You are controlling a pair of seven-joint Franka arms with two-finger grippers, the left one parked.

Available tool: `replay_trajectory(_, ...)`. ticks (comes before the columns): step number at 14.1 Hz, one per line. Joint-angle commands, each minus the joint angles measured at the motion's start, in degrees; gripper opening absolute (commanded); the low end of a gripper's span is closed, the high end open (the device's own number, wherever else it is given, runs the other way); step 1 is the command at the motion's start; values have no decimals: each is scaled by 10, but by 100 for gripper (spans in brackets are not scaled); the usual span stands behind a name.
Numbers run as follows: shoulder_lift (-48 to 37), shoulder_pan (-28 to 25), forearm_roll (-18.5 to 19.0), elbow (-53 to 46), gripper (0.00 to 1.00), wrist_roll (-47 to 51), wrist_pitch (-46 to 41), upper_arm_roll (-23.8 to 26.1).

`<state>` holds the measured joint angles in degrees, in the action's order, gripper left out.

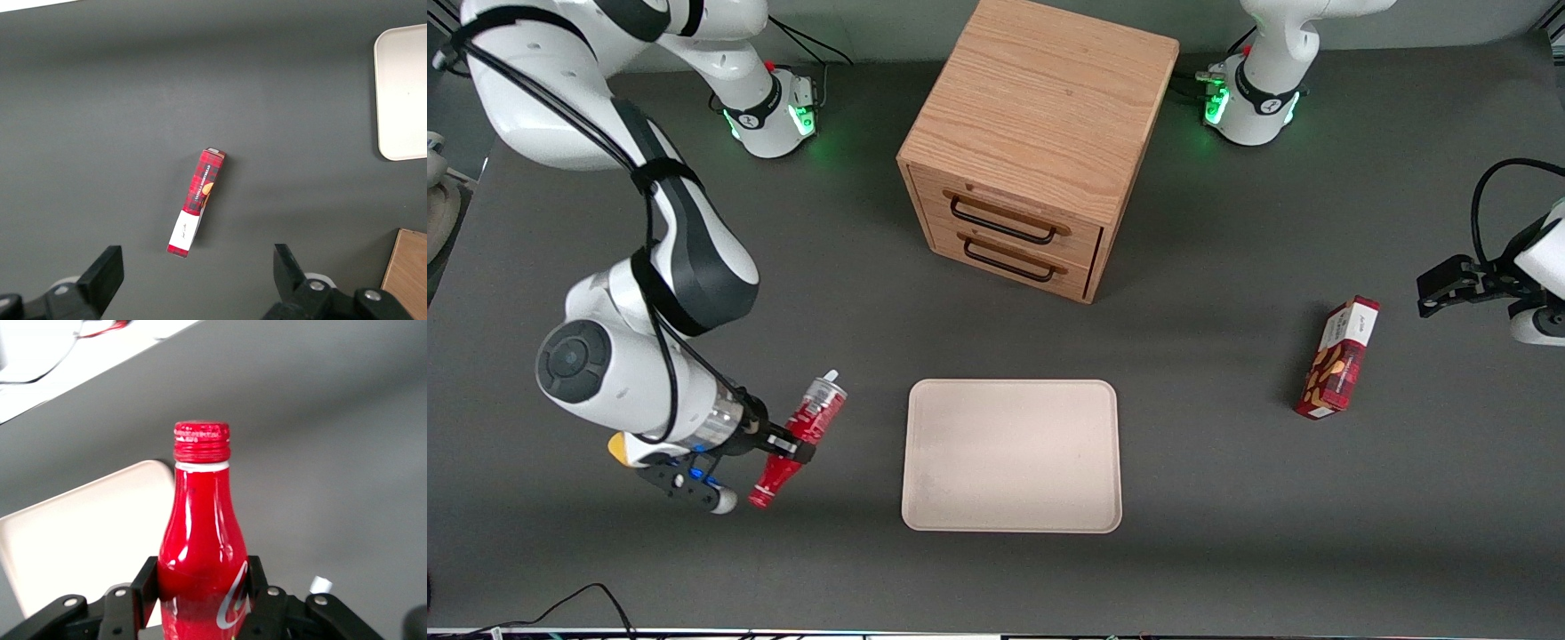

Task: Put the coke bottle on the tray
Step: 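Lift the bottle and tilt it upright with the right gripper, then carry the upright bottle over the cream tray's edge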

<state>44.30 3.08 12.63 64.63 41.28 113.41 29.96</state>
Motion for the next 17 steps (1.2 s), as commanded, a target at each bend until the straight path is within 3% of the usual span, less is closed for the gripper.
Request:
replay_trajectory(1,62,-14,-9,-59,7,-76,33,29)
replay_trajectory(3,89,-34,-9,-63,0,-109,52,29)
replay_trajectory(7,133,-72,-8,-62,0,-104,73,20)
replay_trajectory(10,152,-116,-8,-63,0,-130,81,-36)
replay_trajectory(17,190,-130,-8,-64,0,-157,91,-59)
